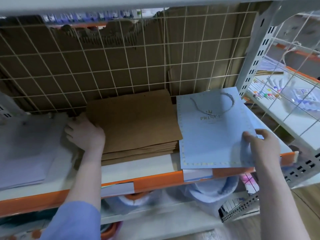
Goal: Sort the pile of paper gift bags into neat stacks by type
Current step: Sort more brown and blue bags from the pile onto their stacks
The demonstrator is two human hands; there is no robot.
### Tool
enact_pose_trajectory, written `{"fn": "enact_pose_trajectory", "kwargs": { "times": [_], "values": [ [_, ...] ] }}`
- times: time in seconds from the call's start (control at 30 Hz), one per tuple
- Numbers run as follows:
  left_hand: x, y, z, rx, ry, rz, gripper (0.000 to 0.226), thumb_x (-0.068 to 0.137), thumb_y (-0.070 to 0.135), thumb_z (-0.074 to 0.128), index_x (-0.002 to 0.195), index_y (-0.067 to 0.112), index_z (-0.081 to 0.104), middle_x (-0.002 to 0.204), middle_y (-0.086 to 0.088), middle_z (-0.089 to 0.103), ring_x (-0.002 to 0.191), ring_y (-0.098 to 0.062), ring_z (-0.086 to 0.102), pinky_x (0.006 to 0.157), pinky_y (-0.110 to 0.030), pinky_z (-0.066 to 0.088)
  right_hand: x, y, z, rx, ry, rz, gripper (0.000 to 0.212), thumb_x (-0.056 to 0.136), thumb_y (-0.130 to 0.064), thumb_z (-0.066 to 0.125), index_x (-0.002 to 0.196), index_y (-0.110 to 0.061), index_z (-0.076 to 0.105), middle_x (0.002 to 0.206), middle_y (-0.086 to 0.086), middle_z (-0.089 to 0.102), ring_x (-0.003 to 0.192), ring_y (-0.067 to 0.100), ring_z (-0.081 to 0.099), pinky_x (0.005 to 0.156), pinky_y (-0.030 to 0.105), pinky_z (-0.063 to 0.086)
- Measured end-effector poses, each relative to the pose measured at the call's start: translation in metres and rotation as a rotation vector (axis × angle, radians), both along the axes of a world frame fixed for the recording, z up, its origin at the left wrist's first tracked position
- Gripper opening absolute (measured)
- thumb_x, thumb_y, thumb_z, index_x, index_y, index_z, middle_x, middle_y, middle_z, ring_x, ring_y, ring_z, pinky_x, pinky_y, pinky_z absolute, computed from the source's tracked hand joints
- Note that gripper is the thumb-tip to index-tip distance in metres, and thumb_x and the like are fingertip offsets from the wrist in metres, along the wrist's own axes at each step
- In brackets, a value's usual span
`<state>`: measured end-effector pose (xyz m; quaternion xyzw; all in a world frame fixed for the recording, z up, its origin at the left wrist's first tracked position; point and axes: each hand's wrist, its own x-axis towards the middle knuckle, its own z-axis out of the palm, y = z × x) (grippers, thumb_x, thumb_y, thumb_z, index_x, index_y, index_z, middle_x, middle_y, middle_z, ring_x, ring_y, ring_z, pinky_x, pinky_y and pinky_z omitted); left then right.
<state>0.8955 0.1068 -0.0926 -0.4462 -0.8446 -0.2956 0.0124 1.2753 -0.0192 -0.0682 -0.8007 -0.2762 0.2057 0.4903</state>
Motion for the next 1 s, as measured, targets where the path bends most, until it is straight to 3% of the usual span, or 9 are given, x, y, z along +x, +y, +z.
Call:
{"fn": "enact_pose_trajectory", "kwargs": {
  "times": [0.17,0.3,0.4,0.67,0.83,1.0],
  "values": [
    [0.061,-0.024,0.002,-0.086,0.131,-0.297,0.056,0.095,0.039,0.046,0.144,0.015,0.035,0.151,-0.019,0.026,0.139,-0.043,0.021,0.112,-0.053,0.023,0.002,0.006,-0.004,-0.008,0.014,0.004,0.028,0.086,-0.021,0.059,0.113,-0.011,0.06,0.098,0.008,0.051,0.088,0.025,0.048,0.082,0.043,0.045],
    [0.118,-0.037,-0.005,-0.109,0.199,-0.56,0.059,0.095,0.055,0.03,0.147,0.026,0.028,0.157,-0.012,0.018,0.145,-0.035,0.008,0.117,-0.048,0.006,0.005,0.007,-0.009,-0.004,0.017,0.021,0.028,0.087,-0.021,0.058,0.114,-0.011,0.058,0.1,0.005,0.049,0.089,0.024,0.046,0.082,0.044,0.045],
    [0.138,-0.036,-0.013,-0.194,0.217,-0.679,0.061,0.094,0.058,0.024,0.149,0.031,0.022,0.158,-0.01,0.013,0.146,-0.032,0.004,0.118,-0.048,0.0,0.012,0.006,-0.012,0.001,0.039,0.04,0.02,0.087,-0.022,0.058,0.107,-0.019,0.057,0.1,0.003,0.05,0.089,0.024,0.048,0.084,0.048,0.048],
    [0.139,-0.034,-0.016,-0.234,0.153,-0.701,0.059,0.093,0.058,0.032,0.147,0.034,0.025,0.158,-0.007,0.013,0.146,-0.028,0.006,0.118,-0.045,0.001,0.05,0.014,-0.015,-0.016,0.07,0.083,0.016,0.081,-0.024,0.058,0.096,-0.024,0.06,0.089,0.003,0.06,0.081,0.026,0.057,0.079,0.042,0.049],
    [0.166,-0.042,-0.004,-0.159,0.045,-0.655,0.053,0.096,0.047,0.041,0.145,0.029,0.033,0.158,-0.006,0.016,0.146,-0.027,0.006,0.118,-0.045,0.012,0.078,0.03,-0.015,-0.02,0.054,0.137,0.033,0.081,-0.029,0.06,0.113,-0.021,0.06,0.101,0.003,0.06,0.087,0.026,0.059,0.079,0.044,0.051],
    [0.236,-0.057,0.003,-0.106,0.014,-0.743,0.054,0.096,0.043,0.041,0.145,0.023,0.032,0.156,-0.006,0.02,0.145,-0.025,0.012,0.116,-0.039,0.017,0.105,0.052,-0.013,-0.054,0.008,0.221,0.038,0.08,-0.029,0.058,0.116,-0.019,0.06,0.104,0.002,0.059,0.091,0.026,0.057,0.081,0.043,0.049]
  ]
}}
